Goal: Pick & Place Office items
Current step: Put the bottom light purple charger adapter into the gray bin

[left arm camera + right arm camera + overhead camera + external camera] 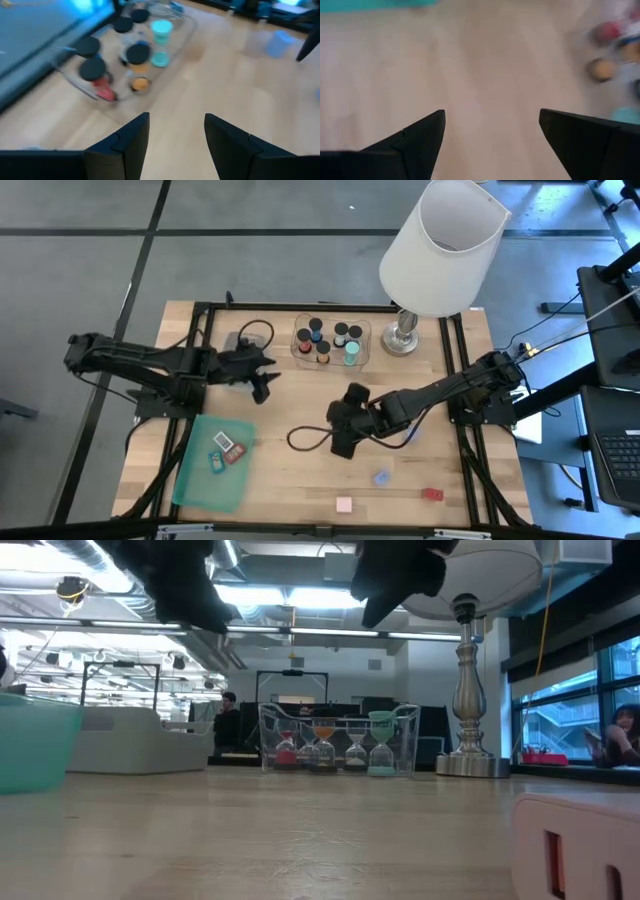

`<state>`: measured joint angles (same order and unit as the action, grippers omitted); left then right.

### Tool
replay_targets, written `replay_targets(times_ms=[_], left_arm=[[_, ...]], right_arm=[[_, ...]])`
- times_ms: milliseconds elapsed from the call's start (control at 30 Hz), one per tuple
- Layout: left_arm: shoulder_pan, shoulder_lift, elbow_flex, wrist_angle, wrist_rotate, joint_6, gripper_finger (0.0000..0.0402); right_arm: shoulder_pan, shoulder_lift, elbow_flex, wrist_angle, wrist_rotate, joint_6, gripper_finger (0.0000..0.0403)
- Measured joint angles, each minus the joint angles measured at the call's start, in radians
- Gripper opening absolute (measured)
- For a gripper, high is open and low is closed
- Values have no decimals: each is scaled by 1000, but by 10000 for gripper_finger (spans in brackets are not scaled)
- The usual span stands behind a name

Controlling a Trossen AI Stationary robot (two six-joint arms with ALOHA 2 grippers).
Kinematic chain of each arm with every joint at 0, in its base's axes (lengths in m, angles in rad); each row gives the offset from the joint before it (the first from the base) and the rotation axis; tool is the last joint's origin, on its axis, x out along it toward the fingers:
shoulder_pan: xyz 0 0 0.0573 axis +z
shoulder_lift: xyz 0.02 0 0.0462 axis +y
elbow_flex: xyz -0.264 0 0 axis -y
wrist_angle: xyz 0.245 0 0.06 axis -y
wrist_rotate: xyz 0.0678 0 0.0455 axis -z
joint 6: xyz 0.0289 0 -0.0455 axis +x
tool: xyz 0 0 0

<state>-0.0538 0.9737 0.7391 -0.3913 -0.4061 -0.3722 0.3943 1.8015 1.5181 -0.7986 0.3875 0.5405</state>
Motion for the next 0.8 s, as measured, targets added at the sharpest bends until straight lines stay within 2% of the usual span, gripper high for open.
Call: replay_targets(times_ms=[200, 400, 800], left_arm=[[-90, 0, 0, 0, 20, -61, 187], [-159, 0, 0, 0, -60, -63, 187], [-234, 0, 0, -11, -50, -87, 187]], right_arm=[[51, 0, 0, 2, -200, -134, 320], [96, 8, 0, 26, -225, -181, 312], [138, 78, 0, 111, -414, -179, 311]])
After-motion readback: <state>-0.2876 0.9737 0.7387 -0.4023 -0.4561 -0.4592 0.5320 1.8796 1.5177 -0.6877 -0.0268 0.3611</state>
